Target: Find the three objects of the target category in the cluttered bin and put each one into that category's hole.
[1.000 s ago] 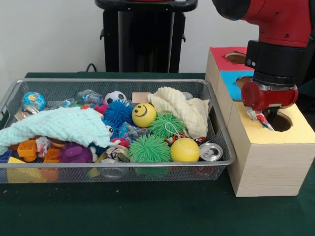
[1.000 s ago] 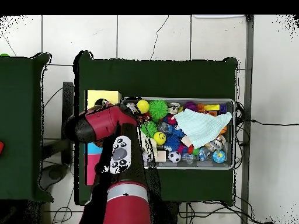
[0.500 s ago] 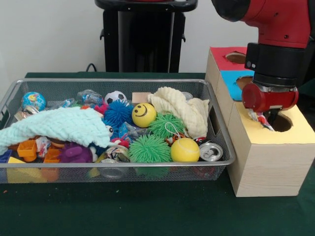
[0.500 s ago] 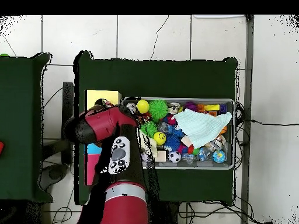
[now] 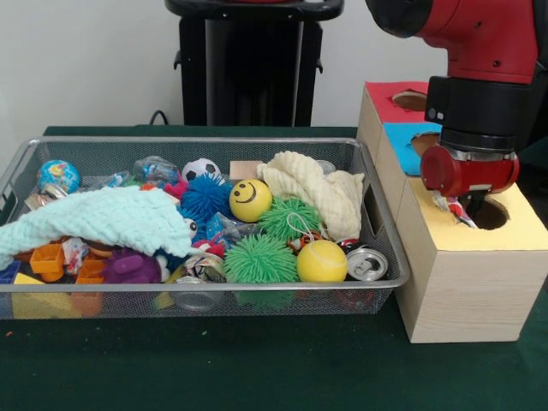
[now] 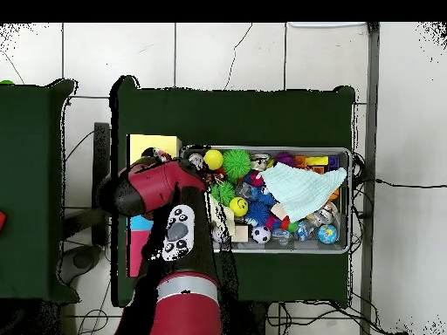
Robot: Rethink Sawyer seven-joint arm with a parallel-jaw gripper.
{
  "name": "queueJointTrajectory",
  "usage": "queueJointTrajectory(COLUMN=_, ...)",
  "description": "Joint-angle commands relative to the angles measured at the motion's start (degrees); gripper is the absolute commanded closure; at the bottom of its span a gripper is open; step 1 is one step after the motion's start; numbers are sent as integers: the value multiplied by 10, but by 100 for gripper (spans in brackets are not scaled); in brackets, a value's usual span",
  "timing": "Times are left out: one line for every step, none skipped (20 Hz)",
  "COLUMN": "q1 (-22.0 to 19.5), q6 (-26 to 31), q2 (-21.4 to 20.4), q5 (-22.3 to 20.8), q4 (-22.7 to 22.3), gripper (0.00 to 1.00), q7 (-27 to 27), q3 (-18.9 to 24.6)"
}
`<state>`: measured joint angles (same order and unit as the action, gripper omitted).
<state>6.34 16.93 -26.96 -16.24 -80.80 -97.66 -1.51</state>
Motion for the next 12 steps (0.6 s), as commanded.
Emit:
queueJointTrajectory(q1=-14, q6=-3, q2=72, q5=-24, q4=-66, gripper=100, q7=-66, q3=-2)
queueJointTrajectory(q1=-14, q6=-4, q2=72, q5=-21, q4=-67, gripper=100, q7=-71, q3=-3)
queueJointTrajectory(q1=-13, q6=0, q2=73, q5=-23, q4=-65, gripper=0, q7=-67, q3=-3)
queueJointTrajectory(q1=-12, q6=-8, q2=73, q5=-25, q4=-64, gripper=0, q7=-68, q3=-5)
queueJointTrajectory(q1=-10, q6=-16, q2=74, q5=-28, q4=-63, gripper=0, q7=-69, q3=-7)
queueJointTrajectory(q1=-8, q6=-24, q2=74, q5=-31, q4=-62, gripper=0, q7=-70, q3=-9)
queueJointTrajectory(q1=-7, q6=-32, q2=74, q5=-33, q4=-61, gripper=0, q7=-70, q3=-10)
queueJointTrajectory(q1=-7, q6=-32, q2=75, q5=-29, q4=-62, gripper=0, q7=-75, q3=-10)
queueJointTrajectory(q1=-4, q6=-30, q2=76, q5=-28, q4=-61, gripper=0, q7=-75, q3=-13)
queueJointTrajectory(q1=-3, q6=-29, q2=76, q5=-30, q4=-59, gripper=0, q7=-70, q3=-14)
queueJointTrajectory(q1=-3, q6=-29, q2=76, q5=-31, q4=-58, gripper=0, q7=-66, q3=-14)
queueJointTrajectory(q1=-2, q6=-29, q2=77, q5=-32, q4=-57, gripper=0, q7=-63, q3=-15)
